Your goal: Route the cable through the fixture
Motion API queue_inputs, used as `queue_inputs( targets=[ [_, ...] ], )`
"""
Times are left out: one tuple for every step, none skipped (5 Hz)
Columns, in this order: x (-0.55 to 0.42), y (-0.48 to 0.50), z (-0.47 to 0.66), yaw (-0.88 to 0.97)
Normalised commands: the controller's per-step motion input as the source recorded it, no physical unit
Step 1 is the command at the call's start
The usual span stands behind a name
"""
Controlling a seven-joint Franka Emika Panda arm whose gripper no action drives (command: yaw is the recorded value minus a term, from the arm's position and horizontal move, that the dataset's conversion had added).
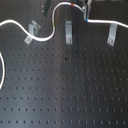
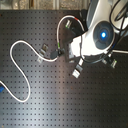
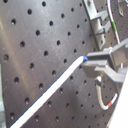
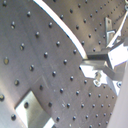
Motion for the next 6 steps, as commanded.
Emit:
queue_inputs(
  targets=[
    [0.000, 0.000, -0.02, 0.00],
    [0.088, -0.325, -0.22, -0.12],
    [0.146, -0.533, -0.25, -0.17],
    [0.183, -0.555, -0.23, -0.15],
    [0.303, -0.527, -0.11, -0.09],
    [0.312, -0.056, -0.12, 0.19]
  ],
)
